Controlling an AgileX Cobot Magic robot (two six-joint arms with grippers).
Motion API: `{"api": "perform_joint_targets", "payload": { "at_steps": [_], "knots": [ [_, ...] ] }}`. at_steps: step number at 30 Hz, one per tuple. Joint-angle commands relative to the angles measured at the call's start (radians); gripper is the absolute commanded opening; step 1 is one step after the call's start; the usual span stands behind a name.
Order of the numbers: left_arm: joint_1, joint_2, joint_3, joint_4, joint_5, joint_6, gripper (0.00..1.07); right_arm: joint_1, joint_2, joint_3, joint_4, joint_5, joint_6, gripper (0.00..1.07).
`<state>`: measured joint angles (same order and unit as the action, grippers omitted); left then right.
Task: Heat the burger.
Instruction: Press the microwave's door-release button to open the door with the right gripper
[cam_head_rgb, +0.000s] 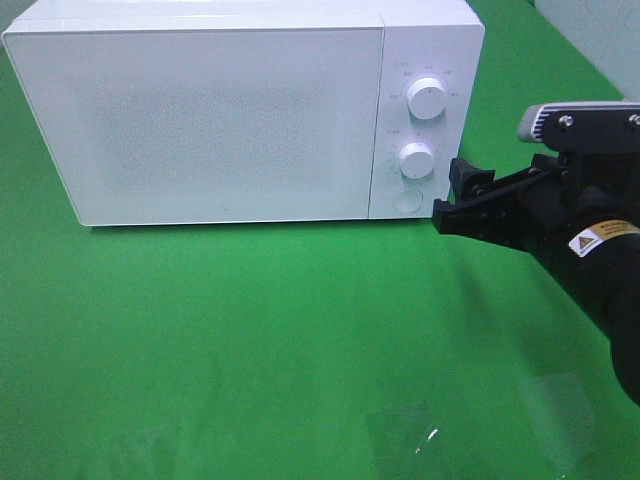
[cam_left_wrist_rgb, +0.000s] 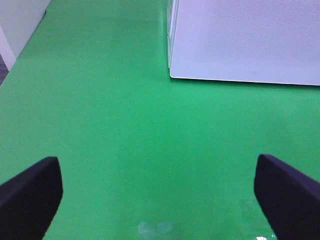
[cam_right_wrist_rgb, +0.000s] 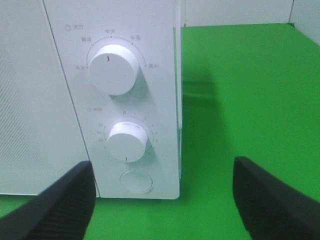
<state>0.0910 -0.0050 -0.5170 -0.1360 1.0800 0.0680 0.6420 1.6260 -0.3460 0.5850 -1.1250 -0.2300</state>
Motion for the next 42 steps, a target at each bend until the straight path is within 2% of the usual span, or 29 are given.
{"api": "perform_joint_targets", "payload": {
  "at_steps": [1, 2, 4, 5, 8, 9, 10, 11, 12, 14, 15, 16, 17, 18, 19, 20, 22, 23, 24, 25, 26, 28, 30, 42],
  "knots": [
    [0.004, -0.016, 0.001, -0.007, -0.014, 0.0, 0.98, 0.051, 0.025, -0.001, 0.056, -0.055, -0.016, 0.73],
    [0.004, -0.016, 0.001, -0.007, -0.014, 0.0, 0.98, 0.113, 0.05, -0.001, 0.093, -0.09, 0.009, 0.72],
    [0.004, -0.016, 0.001, -0.007, -0.014, 0.0, 0.98, 0.131, 0.055, -0.001, 0.104, -0.101, 0.032, 0.72],
    [0.004, -0.016, 0.001, -0.007, -0.014, 0.0, 0.98, 0.158, 0.065, -0.002, 0.114, -0.122, 0.115, 0.7],
    [0.004, -0.016, 0.001, -0.007, -0.014, 0.0, 0.98, 0.166, 0.071, -0.002, 0.113, -0.124, 0.23, 0.68],
    [0.004, -0.016, 0.001, -0.007, -0.014, 0.0, 0.98, 0.167, 0.078, -0.002, 0.109, -0.121, 0.39, 0.65],
    [0.004, -0.016, 0.001, -0.007, -0.014, 0.0, 0.98, 0.167, 0.078, -0.002, 0.109, -0.121, 0.39, 0.65],
    [0.004, -0.016, 0.001, -0.007, -0.014, 0.0, 0.98, 0.167, 0.088, -0.002, 0.109, -0.121, 0.539, 0.61],
    [0.004, -0.016, 0.001, -0.007, -0.014, 0.0, 0.98, 0.167, 0.088, -0.002, 0.109, -0.121, 0.539, 0.61],
    [0.004, -0.016, 0.001, -0.007, -0.014, 0.0, 0.98, 0.167, 0.1, -0.002, 0.104, -0.115, 0.778, 0.53],
    [0.004, -0.016, 0.001, -0.007, -0.014, 0.0, 0.98, 0.167, 0.1, -0.002, 0.104, -0.115, 0.778, 0.53],
    [0.004, -0.016, 0.001, -0.007, -0.014, 0.0, 0.98, 0.167, 0.103, -0.002, 0.1, -0.115, 0.919, 0.47],
    [0.004, -0.016, 0.001, -0.007, -0.014, 0.0, 0.98, 0.167, 0.103, -0.002, 0.1, -0.115, 0.919, 0.47],
    [0.004, -0.016, 0.001, -0.007, -0.014, 0.0, 0.98, 0.167, 0.105, -0.002, 0.097, -0.115, 1.06, 0.39],
    [0.004, -0.016, 0.001, -0.007, -0.014, 0.0, 0.98, 0.167, 0.105, -0.002, 0.097, -0.115, 1.06, 0.39],
    [0.004, -0.016, 0.001, -0.007, -0.014, 0.0, 0.98, 0.167, 0.105, -0.002, 0.096, -0.115, 1.146, 0.31],
    [0.004, -0.016, 0.001, -0.007, -0.014, 0.0, 0.98, 0.167, 0.105, -0.002, 0.096, -0.115, 1.178, 0.27],
    [0.004, -0.016, 0.001, -0.007, -0.014, 0.0, 0.98, 0.167, 0.105, -0.002, 0.096, -0.115, 1.242, 0.21],
    [0.004, -0.016, 0.001, -0.007, -0.014, 0.0, 0.98, 0.167, 0.105, -0.002, 0.096, -0.115, 1.242, 0.21],
    [0.004, -0.016, 0.001, -0.007, -0.014, 0.0, 0.98, 0.167, 0.105, -0.002, 0.096, -0.114, 1.287, 0.15],
    [0.004, -0.016, 0.001, -0.007, -0.014, 0.0, 0.98, 0.167, 0.105, -0.002, 0.096, -0.114, 1.287, 0.15],
    [0.004, -0.016, 0.001, -0.007, -0.014, 0.0, 0.98, 0.167, 0.105, -0.002, 0.095, -0.083, 1.334, 0.03],
    [0.004, -0.016, 0.001, -0.007, -0.014, 0.0, 0.98, 0.167, 0.105, -0.002, 0.096, -0.046, 1.365, 0.0],
    [0.004, -0.016, 0.001, -0.007, -0.014, 0.0, 0.98, 0.167, 0.105, -0.002, 0.096, 0.048, 1.488, 0.0]
  ]
}}
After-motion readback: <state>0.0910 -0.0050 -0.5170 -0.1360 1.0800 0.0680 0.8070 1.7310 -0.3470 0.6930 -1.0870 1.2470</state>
